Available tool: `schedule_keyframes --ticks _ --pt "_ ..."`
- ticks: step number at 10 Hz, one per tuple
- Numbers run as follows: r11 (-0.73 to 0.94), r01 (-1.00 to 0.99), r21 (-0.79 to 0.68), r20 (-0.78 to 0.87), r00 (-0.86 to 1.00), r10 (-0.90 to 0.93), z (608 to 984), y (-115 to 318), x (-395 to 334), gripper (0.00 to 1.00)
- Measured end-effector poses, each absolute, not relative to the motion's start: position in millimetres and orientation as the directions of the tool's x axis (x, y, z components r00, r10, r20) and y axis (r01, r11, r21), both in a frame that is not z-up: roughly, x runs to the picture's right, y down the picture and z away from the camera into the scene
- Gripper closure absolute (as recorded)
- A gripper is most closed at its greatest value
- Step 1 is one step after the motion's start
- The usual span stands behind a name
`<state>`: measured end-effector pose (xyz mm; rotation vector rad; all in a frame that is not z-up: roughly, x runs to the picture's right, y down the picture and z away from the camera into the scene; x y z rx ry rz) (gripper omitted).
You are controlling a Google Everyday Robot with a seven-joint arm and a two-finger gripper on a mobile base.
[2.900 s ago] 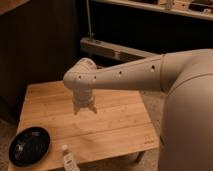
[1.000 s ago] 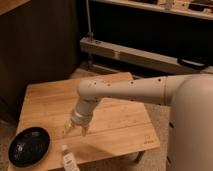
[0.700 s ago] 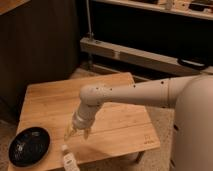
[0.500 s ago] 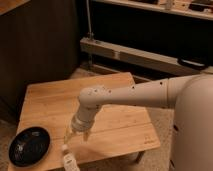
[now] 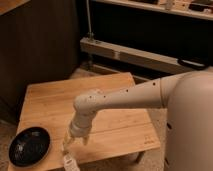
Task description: Place the bottle in the ceramic bowl
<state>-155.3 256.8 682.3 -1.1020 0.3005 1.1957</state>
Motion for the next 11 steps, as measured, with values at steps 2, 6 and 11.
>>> schedule_keyframes --ticks 2,6,11 --pt "-0.032 -0.854 -0.519 -0.706 0.407 0.58 682 263 -158 0.35" --pt "-0.013 -0.845 -0.535 -0.714 0.443 0.543 681 283 -173 0.35" --pt "-0.005 -0.844 -0.537 -0.721 0.456 0.522 682 295 -184 0.35"
